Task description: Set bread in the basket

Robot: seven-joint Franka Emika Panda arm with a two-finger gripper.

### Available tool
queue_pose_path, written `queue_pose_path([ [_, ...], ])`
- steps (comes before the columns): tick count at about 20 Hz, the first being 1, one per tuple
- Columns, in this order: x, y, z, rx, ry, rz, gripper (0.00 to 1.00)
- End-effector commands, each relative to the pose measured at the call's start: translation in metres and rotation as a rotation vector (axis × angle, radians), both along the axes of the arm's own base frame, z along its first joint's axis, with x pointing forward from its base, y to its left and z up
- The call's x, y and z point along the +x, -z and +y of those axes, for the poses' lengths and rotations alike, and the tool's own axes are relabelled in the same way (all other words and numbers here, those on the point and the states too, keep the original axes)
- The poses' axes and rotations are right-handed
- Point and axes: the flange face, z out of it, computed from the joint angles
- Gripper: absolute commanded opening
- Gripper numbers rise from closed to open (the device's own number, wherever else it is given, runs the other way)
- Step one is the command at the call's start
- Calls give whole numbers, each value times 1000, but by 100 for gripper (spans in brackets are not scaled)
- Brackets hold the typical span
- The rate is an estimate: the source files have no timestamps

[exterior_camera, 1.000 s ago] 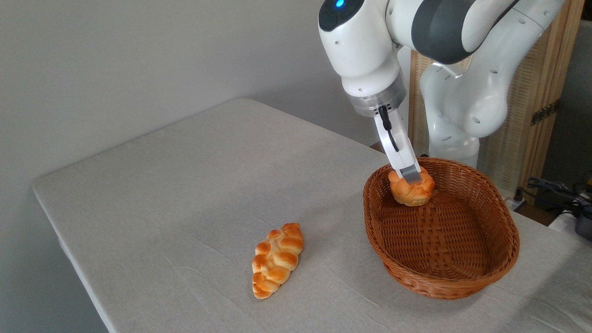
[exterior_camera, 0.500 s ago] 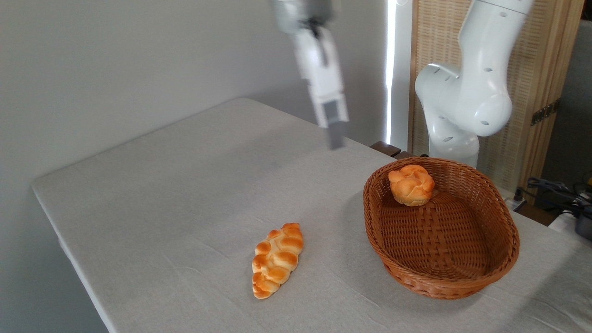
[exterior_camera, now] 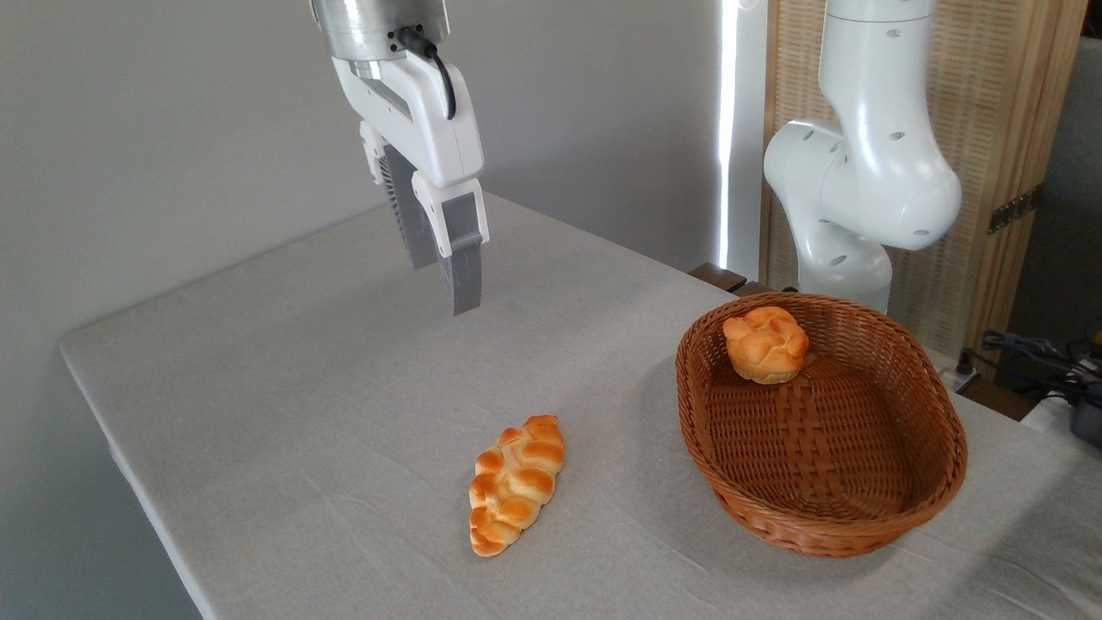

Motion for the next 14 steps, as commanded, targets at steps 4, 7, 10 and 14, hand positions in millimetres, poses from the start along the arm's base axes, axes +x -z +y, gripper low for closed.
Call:
queue_pose_path([
  [4, 10, 3, 6, -14, -147, -5, 100],
  [7, 9, 2, 4, -4, -134, -6, 100],
  [10, 10, 4, 6, -2, -134, 0, 100],
  [14, 9, 3, 9, -2, -140, -1, 100],
])
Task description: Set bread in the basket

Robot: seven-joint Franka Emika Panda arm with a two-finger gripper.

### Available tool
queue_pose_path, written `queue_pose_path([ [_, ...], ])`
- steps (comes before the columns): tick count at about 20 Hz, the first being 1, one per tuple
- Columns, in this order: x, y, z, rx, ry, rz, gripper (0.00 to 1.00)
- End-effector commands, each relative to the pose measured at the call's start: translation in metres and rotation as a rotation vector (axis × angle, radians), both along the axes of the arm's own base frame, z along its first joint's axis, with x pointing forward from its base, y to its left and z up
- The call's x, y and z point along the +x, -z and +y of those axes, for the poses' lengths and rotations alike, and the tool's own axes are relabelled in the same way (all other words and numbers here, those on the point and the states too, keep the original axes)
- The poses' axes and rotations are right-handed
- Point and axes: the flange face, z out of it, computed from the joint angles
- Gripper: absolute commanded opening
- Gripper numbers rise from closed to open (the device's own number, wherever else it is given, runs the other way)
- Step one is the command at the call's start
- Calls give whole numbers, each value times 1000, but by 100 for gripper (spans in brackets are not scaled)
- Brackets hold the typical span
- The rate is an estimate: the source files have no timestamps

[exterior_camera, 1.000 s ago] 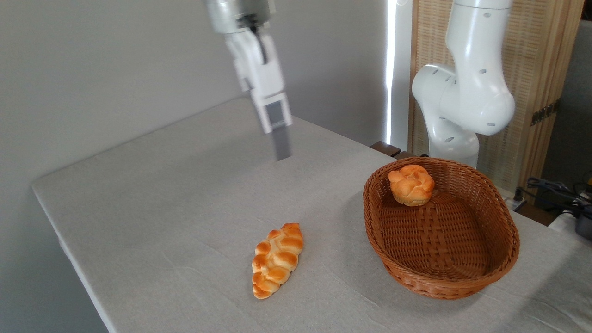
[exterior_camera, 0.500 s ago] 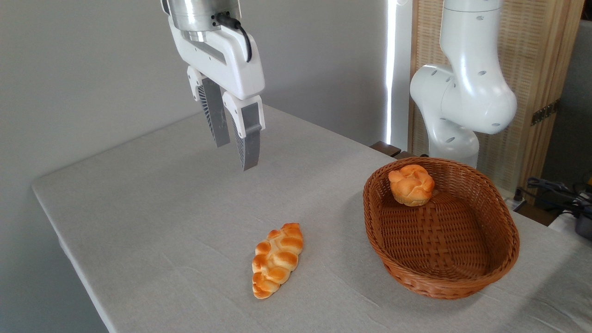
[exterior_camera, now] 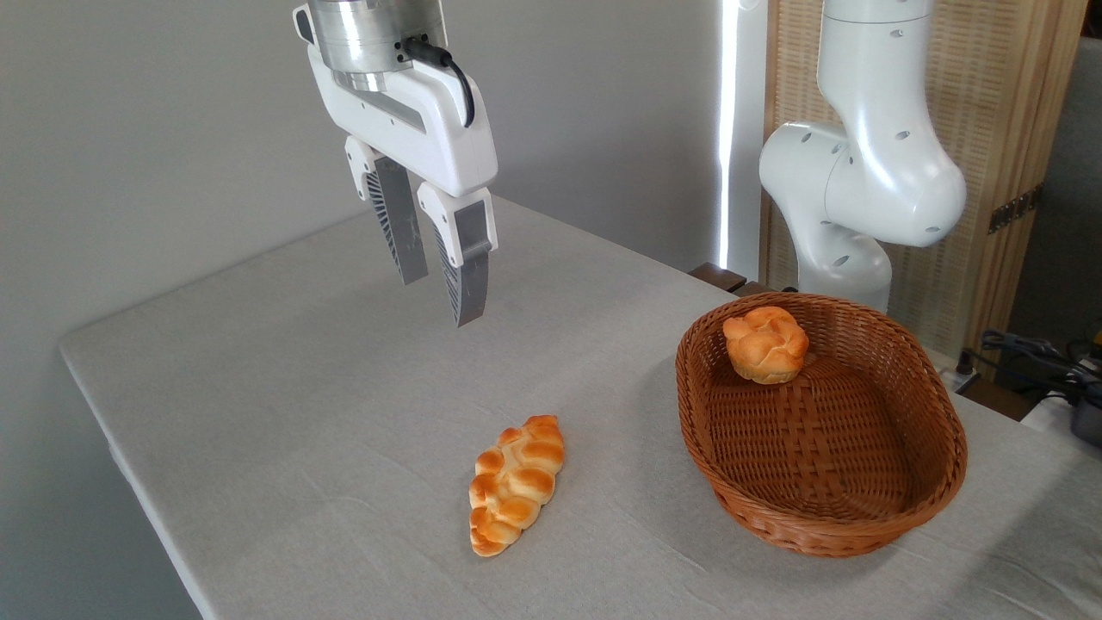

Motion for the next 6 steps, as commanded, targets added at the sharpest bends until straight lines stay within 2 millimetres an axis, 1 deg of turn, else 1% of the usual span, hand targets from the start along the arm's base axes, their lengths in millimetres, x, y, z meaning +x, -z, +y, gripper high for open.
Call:
queue_pose_path([
  [1, 2, -5, 2, -3, -15, -9, 100],
  [6, 0, -6, 4, -3, -19, -9, 100],
])
